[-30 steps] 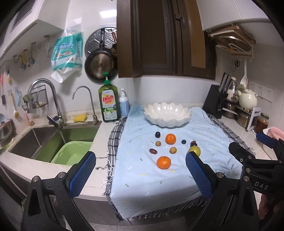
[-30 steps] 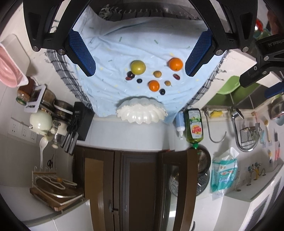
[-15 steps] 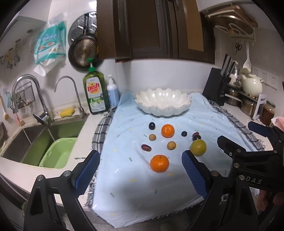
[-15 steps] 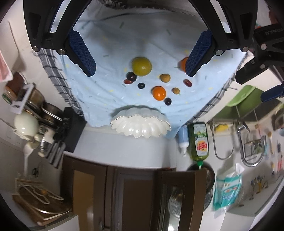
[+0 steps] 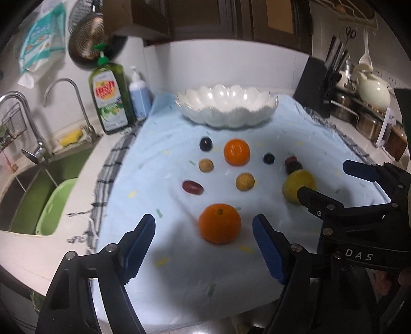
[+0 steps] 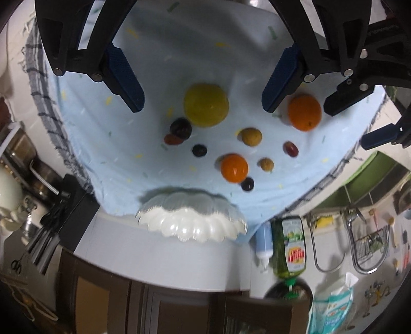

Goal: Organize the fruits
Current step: 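Lower the left tool onto the large orange while the right tool reaches the lime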

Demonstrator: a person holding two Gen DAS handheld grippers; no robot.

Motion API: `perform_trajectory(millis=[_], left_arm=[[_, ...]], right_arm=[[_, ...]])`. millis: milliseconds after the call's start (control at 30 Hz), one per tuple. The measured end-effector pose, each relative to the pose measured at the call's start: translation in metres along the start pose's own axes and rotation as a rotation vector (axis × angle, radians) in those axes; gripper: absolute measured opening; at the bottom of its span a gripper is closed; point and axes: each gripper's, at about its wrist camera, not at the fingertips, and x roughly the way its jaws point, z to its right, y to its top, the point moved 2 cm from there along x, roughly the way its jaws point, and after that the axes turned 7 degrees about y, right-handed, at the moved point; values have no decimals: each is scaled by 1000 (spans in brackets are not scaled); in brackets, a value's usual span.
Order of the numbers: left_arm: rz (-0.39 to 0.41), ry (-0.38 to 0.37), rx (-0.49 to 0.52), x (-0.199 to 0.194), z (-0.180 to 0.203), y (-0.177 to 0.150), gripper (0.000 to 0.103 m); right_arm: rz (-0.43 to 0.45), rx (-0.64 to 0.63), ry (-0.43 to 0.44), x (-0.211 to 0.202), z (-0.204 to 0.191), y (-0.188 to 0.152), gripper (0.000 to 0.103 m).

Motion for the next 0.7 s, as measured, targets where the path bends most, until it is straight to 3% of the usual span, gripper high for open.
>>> perform_trajectory(millis=[433,633,700], left_arm=[[-76,-19,24,43,14,-3,61],[-90,-54,19,48,18,-2,47],[-89,-50,17,49,20,-1,47]], right_arm=[[-78,2,34,40,8,-6,77],[-105,-2,55,49,10,-8,63],[-116,3,66,51,11,-8,53]])
